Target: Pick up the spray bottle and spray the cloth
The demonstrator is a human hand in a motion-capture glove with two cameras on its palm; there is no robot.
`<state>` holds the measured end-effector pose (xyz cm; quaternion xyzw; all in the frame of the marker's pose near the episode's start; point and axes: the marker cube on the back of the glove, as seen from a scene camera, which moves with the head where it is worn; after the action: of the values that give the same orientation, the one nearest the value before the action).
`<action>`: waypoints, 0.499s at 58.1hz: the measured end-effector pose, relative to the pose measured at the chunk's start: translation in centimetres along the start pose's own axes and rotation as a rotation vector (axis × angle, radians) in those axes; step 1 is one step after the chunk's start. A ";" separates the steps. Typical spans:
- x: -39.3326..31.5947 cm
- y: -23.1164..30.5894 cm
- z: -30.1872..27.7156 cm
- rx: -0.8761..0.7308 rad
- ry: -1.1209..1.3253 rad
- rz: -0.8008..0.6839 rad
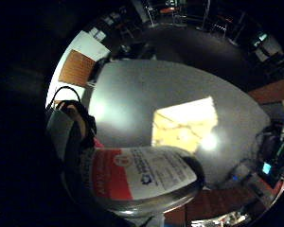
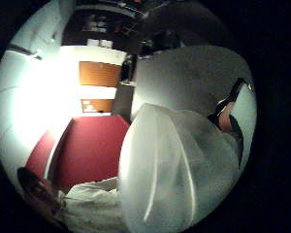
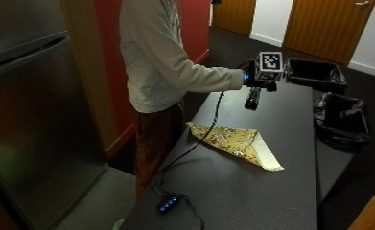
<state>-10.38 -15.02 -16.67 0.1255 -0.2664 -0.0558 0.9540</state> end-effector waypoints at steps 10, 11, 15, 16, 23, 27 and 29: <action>-2.5 -1.4 1.5 0.132 -0.357 -0.067; -2.2 -1.3 2.0 0.127 -0.350 -0.076; -1.5 -1.7 3.3 0.162 -0.378 -0.085; -1.5 -1.8 3.6 0.169 -0.401 -0.086; -0.9 -3.1 7.2 0.233 -0.462 -0.048; -0.5 -3.1 9.9 0.217 -0.435 -0.044; -0.9 -3.3 10.8 0.232 -0.479 -0.046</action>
<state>-16.88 -20.34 -9.06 0.2231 -0.4863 -0.0749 0.8415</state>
